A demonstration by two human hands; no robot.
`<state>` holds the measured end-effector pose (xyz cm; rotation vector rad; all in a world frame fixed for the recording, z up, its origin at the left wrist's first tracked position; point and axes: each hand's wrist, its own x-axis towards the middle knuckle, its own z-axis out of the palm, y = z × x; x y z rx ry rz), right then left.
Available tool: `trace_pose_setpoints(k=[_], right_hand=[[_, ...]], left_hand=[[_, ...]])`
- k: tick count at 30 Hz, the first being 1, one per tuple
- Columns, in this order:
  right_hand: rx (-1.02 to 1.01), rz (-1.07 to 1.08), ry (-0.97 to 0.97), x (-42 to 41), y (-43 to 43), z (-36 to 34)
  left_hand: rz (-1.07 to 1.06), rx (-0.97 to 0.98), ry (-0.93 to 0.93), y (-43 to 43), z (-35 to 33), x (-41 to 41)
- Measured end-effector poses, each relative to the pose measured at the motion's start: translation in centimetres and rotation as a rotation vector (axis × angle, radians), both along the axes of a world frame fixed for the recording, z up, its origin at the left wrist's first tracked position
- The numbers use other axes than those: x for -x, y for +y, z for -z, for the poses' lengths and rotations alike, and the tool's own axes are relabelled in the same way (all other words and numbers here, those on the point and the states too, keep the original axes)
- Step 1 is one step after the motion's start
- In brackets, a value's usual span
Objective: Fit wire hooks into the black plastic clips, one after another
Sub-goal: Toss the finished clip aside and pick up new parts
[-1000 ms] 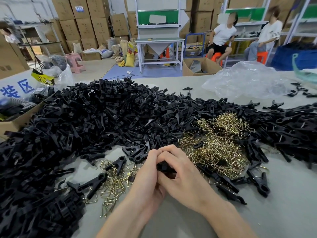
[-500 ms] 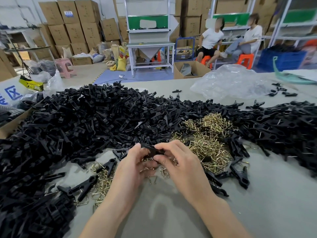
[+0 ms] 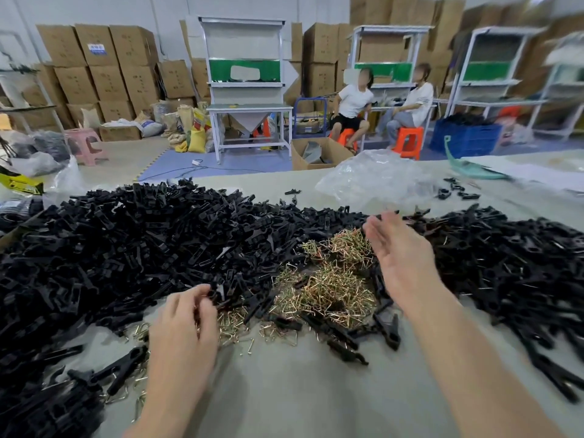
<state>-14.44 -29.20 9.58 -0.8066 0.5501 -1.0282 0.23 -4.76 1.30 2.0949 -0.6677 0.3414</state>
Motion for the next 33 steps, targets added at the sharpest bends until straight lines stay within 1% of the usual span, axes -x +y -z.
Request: trace_pose_setpoints(k=[2,4,7,9,10,11,13,15,17,21,22,24,26,28,29,31,33], right_hand=[[0.045,-0.085,0.001,-1.0,2.4,1.6],[0.156,-0.162,0.069,-2.7,5.3,3.1],[0.386,-0.271,0.236,-5.3,9.4,5.3],[0.517,-0.341,0.309,-6.7,11.6,6.8],[0.571,-0.37,0.335,-7.3,12.3,7.4],[0.618,-0.394,0.359,-7.6,12.8,8.0],[0.676,-0.426,0.394,-7.9,13.0,8.7],[0.686,-0.451,0.411,-8.0,12.7,9.1],[0.668,-0.462,0.412,-8.1,12.5,9.3],[0.646,-0.454,0.389,-8.4,12.3,9.5],[0.647,-0.454,0.383,-8.4,12.3,9.6],[0.649,-0.454,0.371,-8.5,12.2,9.7],[0.648,-0.457,0.366,-8.5,12.2,9.7],[0.655,-0.459,0.367,-8.6,12.3,9.7],[0.661,-0.458,0.37,-8.7,12.4,9.6],[0.674,-0.452,0.376,-8.8,12.4,9.7],[0.681,-0.45,0.383,-8.8,12.4,9.7]], left_hand=[[-0.177,-0.152,-0.03,0.5,0.0,-1.0],[-0.274,-0.274,-0.006,1.2,0.2,-1.9],[-0.297,-0.352,0.04,2.1,0.6,-2.8],[-0.293,-0.451,0.008,2.1,1.0,-3.2],[-0.289,-0.478,-0.01,2.0,1.2,-3.4],[-0.289,-0.463,-0.026,1.9,1.3,-3.6],[-0.311,-0.37,-0.071,1.6,1.8,-4.2],[-0.357,-0.349,-0.134,1.3,2.3,-5.3],[-0.409,-0.397,-0.15,1.0,2.5,-6.9],[-0.471,-0.576,0.052,0.9,1.7,-11.0],[-0.471,-0.605,0.073,0.8,1.5,-11.9],[-0.468,-0.653,0.048,0.7,1.0,-12.9],[-0.433,-0.662,-0.066,0.9,0.8,-12.8],[-0.334,-0.632,-0.188,1.4,1.2,-12.4],[-0.273,-0.621,-0.217,1.7,1.4,-12.2],[-0.186,-0.651,-0.221,2.0,1.4,-12.0],[-0.155,-0.717,-0.213,2.0,1.1,-12.2]])
